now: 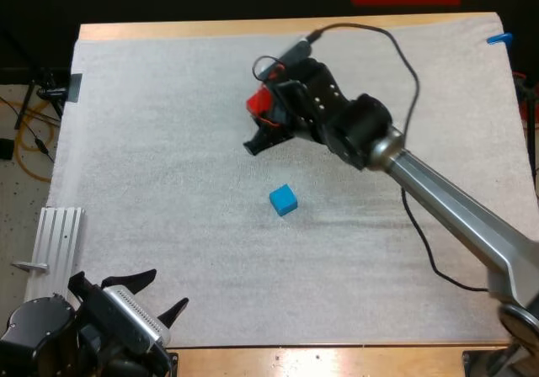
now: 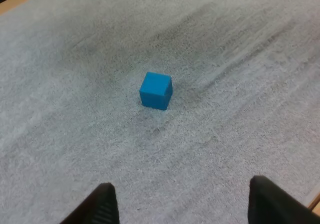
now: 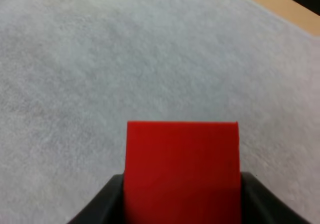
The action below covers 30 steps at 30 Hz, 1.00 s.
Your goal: Stack red cube on blue cube
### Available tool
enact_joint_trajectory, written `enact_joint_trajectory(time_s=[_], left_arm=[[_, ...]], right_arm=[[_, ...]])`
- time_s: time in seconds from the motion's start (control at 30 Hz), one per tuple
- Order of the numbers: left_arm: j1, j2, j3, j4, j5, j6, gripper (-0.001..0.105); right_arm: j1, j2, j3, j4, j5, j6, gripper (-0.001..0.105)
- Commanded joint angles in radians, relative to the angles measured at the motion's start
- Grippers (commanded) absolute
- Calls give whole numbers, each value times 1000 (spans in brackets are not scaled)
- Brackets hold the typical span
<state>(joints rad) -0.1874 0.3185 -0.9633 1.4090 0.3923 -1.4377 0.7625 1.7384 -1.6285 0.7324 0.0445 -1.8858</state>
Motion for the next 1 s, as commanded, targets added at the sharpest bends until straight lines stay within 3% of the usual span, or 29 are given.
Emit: enact_joint_trajectory(time_s=[0.0,0.3,0.43,0.57,0.97], left_arm=[[-3,-2,0,1,0,-1,56],[-3,-2,0,1,0,-1,56],[-3,-2,0,1,0,-1,56],[-3,-2,0,1,3,-1,56],[-3,-2,0,1,7,-1,56]], right_arm=[[-3,-50,50,4,7,28,32],[34,-170,279,-63,52,129,32],[80,-171,317,-64,73,198,32],[147,-171,350,-69,166,279,32],[169,-169,488,-192,160,296,32]])
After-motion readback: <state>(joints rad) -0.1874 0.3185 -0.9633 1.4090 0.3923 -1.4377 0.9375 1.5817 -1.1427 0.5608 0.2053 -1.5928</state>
